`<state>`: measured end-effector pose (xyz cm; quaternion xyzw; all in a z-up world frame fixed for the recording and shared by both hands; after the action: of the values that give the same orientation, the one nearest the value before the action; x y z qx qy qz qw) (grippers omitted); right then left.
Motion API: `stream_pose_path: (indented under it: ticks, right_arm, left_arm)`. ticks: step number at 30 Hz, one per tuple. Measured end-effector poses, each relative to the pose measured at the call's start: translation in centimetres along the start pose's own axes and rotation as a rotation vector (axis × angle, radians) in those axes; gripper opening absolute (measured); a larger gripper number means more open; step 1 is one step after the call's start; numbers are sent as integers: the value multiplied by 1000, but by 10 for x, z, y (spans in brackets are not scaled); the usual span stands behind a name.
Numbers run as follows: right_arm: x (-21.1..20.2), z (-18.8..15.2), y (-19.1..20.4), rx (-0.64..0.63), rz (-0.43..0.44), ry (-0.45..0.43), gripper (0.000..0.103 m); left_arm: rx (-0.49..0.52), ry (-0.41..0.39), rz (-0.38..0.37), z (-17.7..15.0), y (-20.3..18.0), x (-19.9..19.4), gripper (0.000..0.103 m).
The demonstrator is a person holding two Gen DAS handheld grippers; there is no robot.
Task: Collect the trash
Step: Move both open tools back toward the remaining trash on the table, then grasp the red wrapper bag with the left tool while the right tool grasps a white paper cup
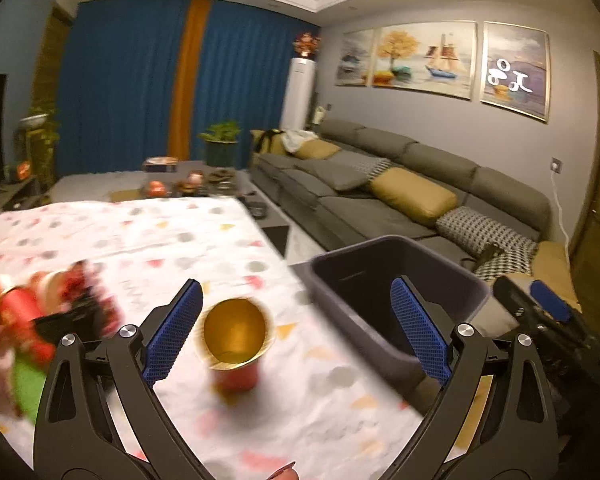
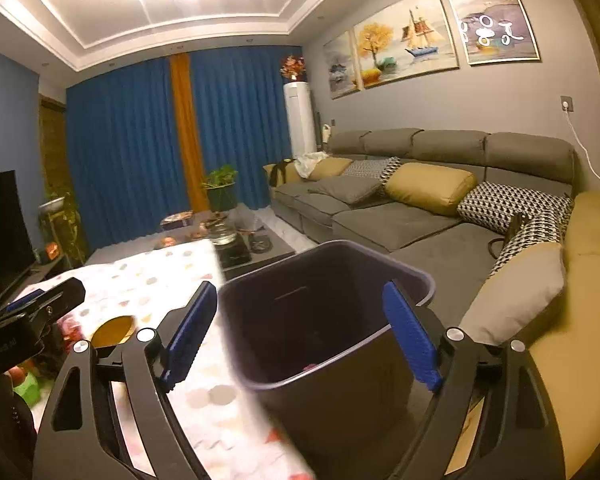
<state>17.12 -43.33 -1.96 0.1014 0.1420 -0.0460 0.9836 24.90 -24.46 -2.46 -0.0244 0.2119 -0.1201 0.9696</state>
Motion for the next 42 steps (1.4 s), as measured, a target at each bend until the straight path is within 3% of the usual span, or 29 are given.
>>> stream_pose_path:
  ticks: [9,20,33,42]
  right_arm:
    - [-23,-17,78,-54,125,13,84]
    - [-26,-45,174,-101,282,50,84]
    - [-7,-65,262,-168,417,104,84]
    - [14,-81,347,-253,540,168,70]
  left_arm:
    - [-64,-43,212,-19,109,-56,93]
    - [-171,-12,431,-57,246,-113,93]
    - [-253,5,542,-72,328,-137,93]
    - [-274,-9,622,-72,371,-144,93]
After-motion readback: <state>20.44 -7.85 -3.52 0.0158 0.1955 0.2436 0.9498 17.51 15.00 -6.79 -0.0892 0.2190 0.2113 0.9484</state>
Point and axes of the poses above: each gripper's, at about its wrist camera, not at the fingertips, and x roughly the way its jaws point, y to its left, z to its top, the point moved 8 cm from there along x, roughly the way its jaws point, and after that the axes turned 9 degrees about z, right-handed, at the moved point
